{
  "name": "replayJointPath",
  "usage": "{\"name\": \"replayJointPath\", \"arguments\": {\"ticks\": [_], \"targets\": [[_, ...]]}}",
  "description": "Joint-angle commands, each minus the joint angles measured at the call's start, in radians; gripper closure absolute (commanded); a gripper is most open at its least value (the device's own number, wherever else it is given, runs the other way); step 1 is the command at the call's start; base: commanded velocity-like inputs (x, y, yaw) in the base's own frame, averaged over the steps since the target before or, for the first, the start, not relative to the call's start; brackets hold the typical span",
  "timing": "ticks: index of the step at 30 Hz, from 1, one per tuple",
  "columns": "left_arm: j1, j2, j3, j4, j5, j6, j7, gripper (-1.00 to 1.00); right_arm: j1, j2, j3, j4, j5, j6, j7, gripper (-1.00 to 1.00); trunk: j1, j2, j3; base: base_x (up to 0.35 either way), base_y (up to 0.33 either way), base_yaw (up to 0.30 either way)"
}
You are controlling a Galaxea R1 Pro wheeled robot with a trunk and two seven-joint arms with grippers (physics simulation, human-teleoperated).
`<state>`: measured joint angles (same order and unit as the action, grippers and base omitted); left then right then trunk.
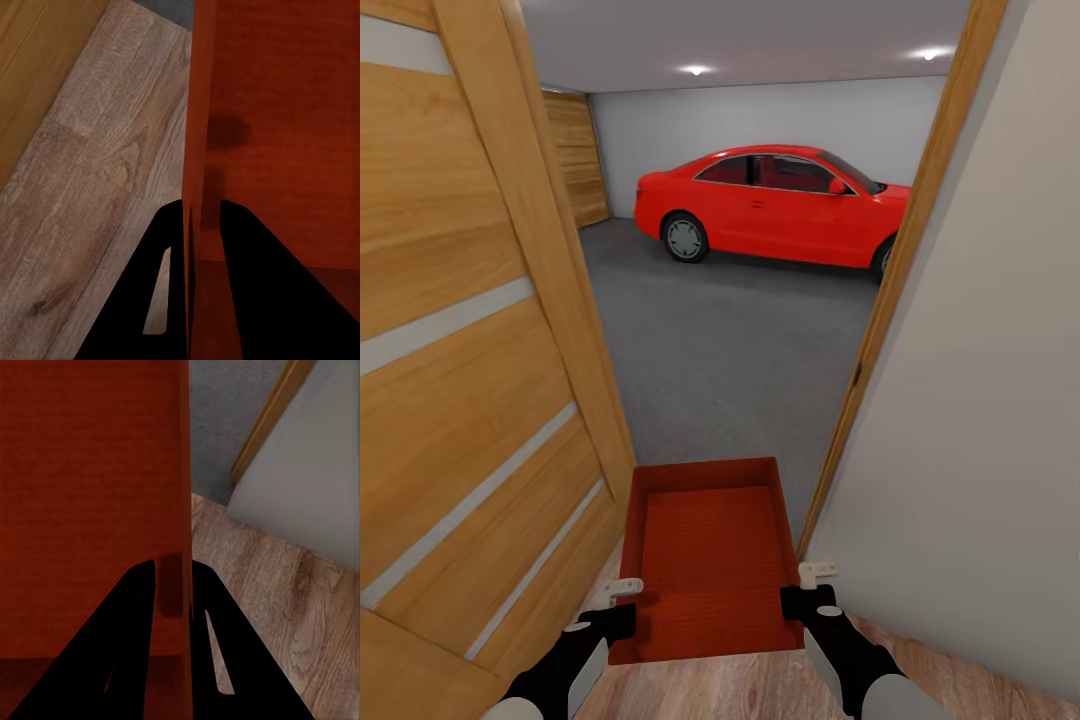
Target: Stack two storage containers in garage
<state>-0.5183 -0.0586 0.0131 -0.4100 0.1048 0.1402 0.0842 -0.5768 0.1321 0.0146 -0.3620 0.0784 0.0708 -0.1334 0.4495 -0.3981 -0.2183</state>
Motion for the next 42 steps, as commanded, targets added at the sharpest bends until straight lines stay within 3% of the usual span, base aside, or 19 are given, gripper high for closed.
{"name": "replayJointPath", "arguments": {"ticks": [1,12,31,42], "targets": [[0.001,0.000,-0.021,-0.003,-0.024,0.006,0.006,1.00,-0.002,0.000,-0.065,-0.003,0.017,0.007,-0.003,1.00,0.001,-0.002,-0.002,0.000,0.027,-0.015],[0.001,0.000,-0.021,-0.003,-0.024,0.009,0.006,1.00,-0.002,0.000,-0.065,-0.003,0.017,0.007,-0.003,1.00,0.001,-0.002,-0.002,0.033,0.246,-0.002],[0.001,0.000,-0.021,-0.003,-0.024,0.008,0.006,1.00,-0.002,0.000,-0.065,-0.003,0.017,0.007,-0.003,1.00,0.001,-0.002,-0.002,0.004,0.017,-0.140],[0.001,0.000,-0.021,-0.003,-0.024,0.007,0.006,1.00,-0.002,0.000,-0.065,-0.003,0.017,0.007,-0.003,1.00,0.001,-0.002,-0.002,0.110,0.206,-0.005]]}}
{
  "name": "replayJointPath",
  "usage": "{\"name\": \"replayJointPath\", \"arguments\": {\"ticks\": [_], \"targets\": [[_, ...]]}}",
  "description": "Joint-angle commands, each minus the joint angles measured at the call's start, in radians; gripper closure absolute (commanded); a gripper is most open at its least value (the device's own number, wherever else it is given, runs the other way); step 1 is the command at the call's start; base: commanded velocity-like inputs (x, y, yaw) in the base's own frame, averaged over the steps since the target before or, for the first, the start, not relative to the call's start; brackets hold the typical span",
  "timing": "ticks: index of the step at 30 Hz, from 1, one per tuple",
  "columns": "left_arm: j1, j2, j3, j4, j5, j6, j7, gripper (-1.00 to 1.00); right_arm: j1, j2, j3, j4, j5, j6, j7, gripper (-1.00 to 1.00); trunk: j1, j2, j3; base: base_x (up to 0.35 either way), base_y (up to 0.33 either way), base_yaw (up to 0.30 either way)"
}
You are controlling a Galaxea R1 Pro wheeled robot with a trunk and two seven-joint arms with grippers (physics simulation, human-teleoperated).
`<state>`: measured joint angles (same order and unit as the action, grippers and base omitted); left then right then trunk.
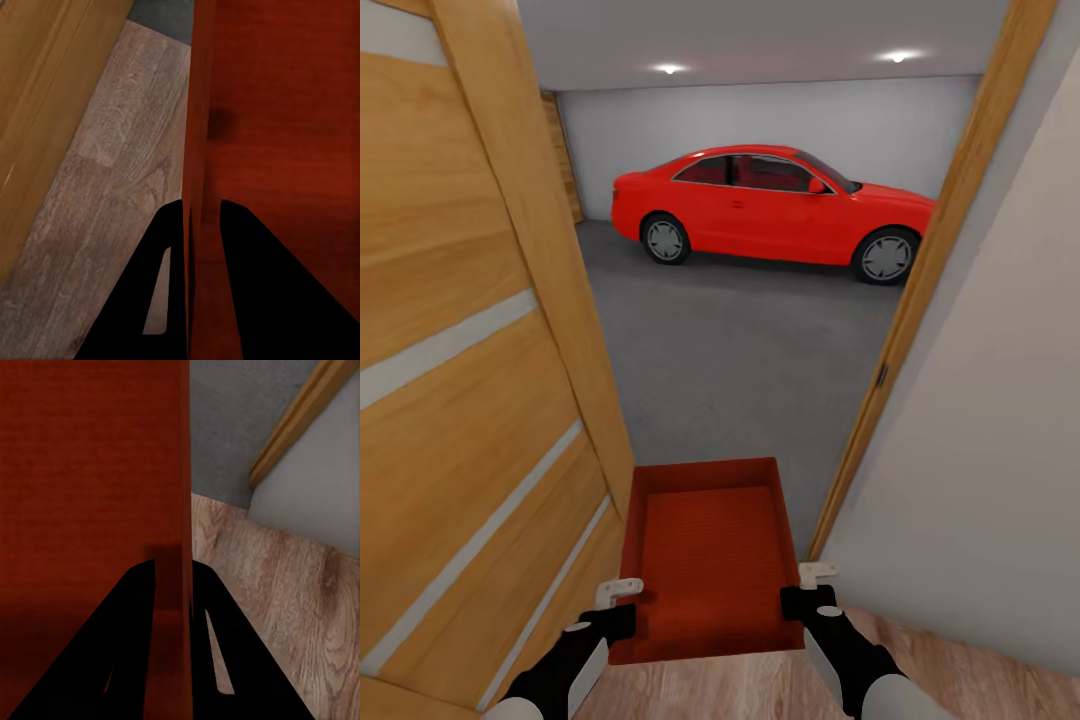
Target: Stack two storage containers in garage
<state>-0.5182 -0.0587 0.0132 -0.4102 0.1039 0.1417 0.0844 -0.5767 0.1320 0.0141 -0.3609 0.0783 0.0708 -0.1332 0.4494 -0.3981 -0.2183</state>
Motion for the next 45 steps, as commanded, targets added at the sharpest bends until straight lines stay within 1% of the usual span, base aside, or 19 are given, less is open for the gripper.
{"name": "replayJointPath", "arguments": {"ticks": [1,8,24,29,36,45], "targets": [[0.001,0.000,-0.021,-0.002,-0.024,0.006,0.006,1.00,-0.002,-0.001,-0.065,-0.004,0.017,0.007,-0.003,1.00,0.001,-0.002,-0.002,0.050,0.059,0.000],[0.001,-0.001,-0.021,-0.002,-0.024,0.006,0.006,1.00,-0.002,0.000,-0.065,-0.004,0.017,0.007,-0.003,1.00,0.001,-0.002,-0.002,0.014,0.016,-0.047],[0.001,-0.001,-0.021,-0.002,-0.024,0.006,0.006,1.00,-0.002,0.000,-0.065,-0.004,0.017,0.007,-0.003,1.00,0.001,-0.002,-0.002,0.000,0.000,-0.185],[0.001,-0.001,-0.021,-0.002,-0.024,0.006,0.006,1.00,-0.002,0.000,-0.065,-0.004,0.017,0.007,-0.003,1.00,0.001,-0.002,-0.002,0.013,0.026,-0.033],[0.001,-0.001,-0.021,-0.002,-0.024,0.006,0.006,1.00,-0.002,0.000,-0.065,-0.004,0.017,0.007,-0.003,1.00,0.001,-0.002,-0.002,0.150,0.215,-0.002],[0.001,-0.001,-0.021,-0.002,-0.024,0.006,0.006,1.00,-0.002,0.000,-0.065,-0.004,0.017,0.007,-0.003,1.00,0.001,-0.002,-0.002,0.020,0.020,-0.002]]}}
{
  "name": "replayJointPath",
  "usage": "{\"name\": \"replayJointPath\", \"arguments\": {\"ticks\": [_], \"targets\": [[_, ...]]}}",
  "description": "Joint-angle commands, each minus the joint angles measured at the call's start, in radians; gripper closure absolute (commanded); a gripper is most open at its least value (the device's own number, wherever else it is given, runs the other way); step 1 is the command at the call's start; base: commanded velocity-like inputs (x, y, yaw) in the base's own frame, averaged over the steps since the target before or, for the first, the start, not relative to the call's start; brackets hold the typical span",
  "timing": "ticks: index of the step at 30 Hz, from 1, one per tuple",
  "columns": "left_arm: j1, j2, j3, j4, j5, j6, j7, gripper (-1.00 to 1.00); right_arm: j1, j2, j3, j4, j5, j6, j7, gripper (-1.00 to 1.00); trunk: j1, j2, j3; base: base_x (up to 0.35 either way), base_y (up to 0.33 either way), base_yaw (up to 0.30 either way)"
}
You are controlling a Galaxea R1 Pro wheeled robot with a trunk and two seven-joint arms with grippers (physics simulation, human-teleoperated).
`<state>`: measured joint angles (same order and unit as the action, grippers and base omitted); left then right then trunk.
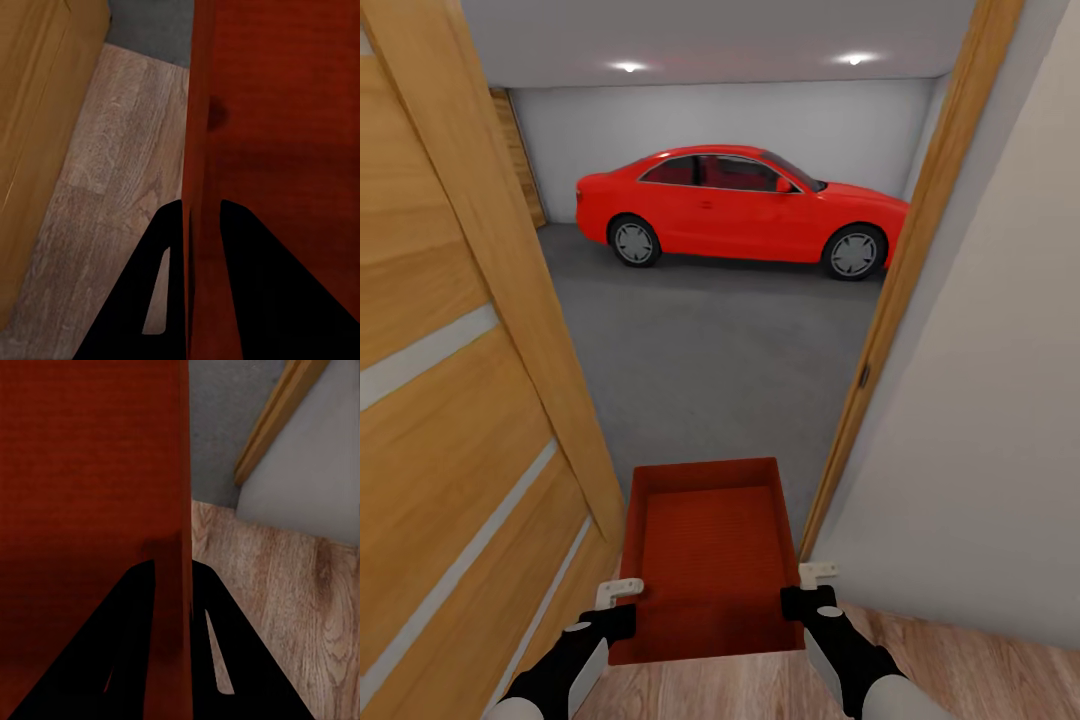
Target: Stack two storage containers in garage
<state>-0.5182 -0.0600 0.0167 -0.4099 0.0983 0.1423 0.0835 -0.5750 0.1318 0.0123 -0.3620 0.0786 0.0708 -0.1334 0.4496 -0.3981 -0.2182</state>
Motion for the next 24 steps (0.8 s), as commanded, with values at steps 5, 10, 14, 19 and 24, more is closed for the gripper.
{"name": "replayJointPath", "arguments": {"ticks": [5,10,14,19,24], "targets": [[0.001,0.000,-0.024,-0.003,-0.019,0.006,0.007,1.00,-0.003,0.000,-0.063,-0.003,0.017,0.007,-0.003,1.00,0.000,-0.002,-0.002,0.000,0.000,-0.146],[0.001,0.000,-0.024,-0.003,-0.019,0.006,0.007,1.00,-0.004,0.000,-0.063,-0.003,0.017,0.007,-0.003,1.00,0.000,-0.002,-0.002,0.000,0.000,-0.193],[0.001,0.000,-0.024,-0.002,-0.019,0.005,0.007,1.00,-0.004,0.000,-0.063,-0.003,0.017,0.007,-0.003,1.00,0.000,-0.002,-0.002,0.000,0.000,-0.129],[0.001,0.000,-0.024,-0.003,-0.019,0.005,0.007,1.00,-0.004,0.000,-0.063,-0.003,0.017,0.007,-0.003,1.00,0.000,-0.002,-0.002,0.000,0.000,-0.027],[0.001,0.000,-0.024,-0.001,-0.019,0.004,0.007,1.00,-0.003,0.000,-0.063,-0.003,0.017,0.007,-0.003,1.00,0.000,-0.002,-0.002,0.210,0.000,-0.002]]}}
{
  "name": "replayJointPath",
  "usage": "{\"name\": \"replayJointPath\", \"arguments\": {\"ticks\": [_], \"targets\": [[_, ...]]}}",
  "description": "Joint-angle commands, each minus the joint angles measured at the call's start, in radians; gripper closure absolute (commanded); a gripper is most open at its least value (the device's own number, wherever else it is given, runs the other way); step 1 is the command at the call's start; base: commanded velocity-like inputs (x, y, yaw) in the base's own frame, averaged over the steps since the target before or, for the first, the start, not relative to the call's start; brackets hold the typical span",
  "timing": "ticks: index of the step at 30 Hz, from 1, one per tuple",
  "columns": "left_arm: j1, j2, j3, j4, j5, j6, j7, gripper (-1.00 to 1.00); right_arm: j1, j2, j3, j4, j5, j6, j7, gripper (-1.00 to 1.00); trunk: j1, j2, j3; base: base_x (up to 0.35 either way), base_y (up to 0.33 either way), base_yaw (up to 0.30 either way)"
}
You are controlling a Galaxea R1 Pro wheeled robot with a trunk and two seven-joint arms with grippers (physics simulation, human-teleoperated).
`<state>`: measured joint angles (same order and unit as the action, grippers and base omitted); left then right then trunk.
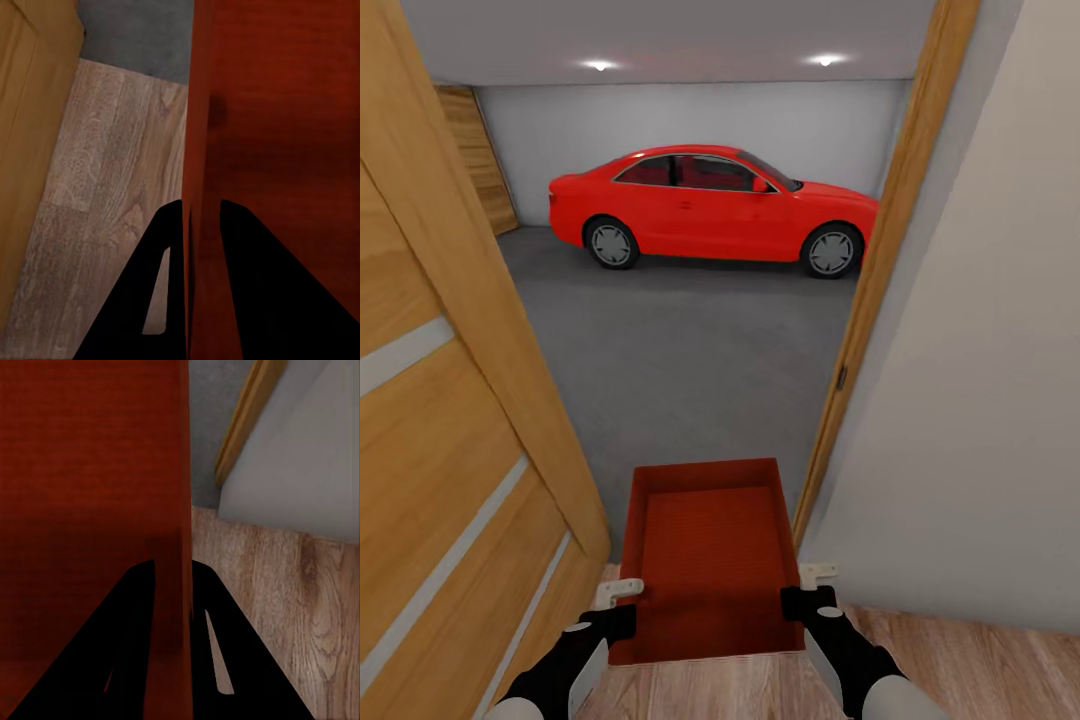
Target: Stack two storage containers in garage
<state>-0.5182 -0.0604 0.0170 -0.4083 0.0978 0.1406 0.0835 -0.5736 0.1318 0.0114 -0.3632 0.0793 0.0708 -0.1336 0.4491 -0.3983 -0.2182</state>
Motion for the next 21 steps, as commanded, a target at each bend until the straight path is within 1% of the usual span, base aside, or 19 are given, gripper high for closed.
{"name": "replayJointPath", "arguments": {"ticks": [1,7,11,18,21], "targets": [[0.001,0.000,-0.025,-0.003,-0.018,0.005,0.007,1.00,-0.005,0.000,-0.062,-0.002,0.016,0.007,-0.003,1.00,0.001,-0.002,-0.002,0.303,0.000,-0.001],[0.001,-0.001,-0.025,-0.003,-0.018,0.005,0.007,1.00,-0.005,0.000,-0.062,-0.002,0.016,0.007,-0.003,1.00,0.001,-0.002,-0.002,0.284,0.000,0.000],[0.001,-0.001,-0.025,-0.003,-0.018,0.006,0.007,1.00,-0.005,0.000,-0.062,-0.002,0.016,0.007,-0.003,1.00,0.001,-0.002,-0.002,0.061,0.000,-0.037],[0.001,-0.001,-0.025,-0.003,-0.018,0.007,0.007,1.00,-0.005,0.000,-0.062,-0.002,0.016,0.007,-0.003,1.00,0.001,-0.002,-0.002,0.007,0.000,-0.187],[0.001,-0.001,-0.025,-0.003,-0.018,0.007,0.007,1.00,-0.005,0.000,-0.062,-0.002,0.016,0.007,-0.003,1.00,0.001,-0.002,-0.002,0.001,0.000,-0.105]]}}
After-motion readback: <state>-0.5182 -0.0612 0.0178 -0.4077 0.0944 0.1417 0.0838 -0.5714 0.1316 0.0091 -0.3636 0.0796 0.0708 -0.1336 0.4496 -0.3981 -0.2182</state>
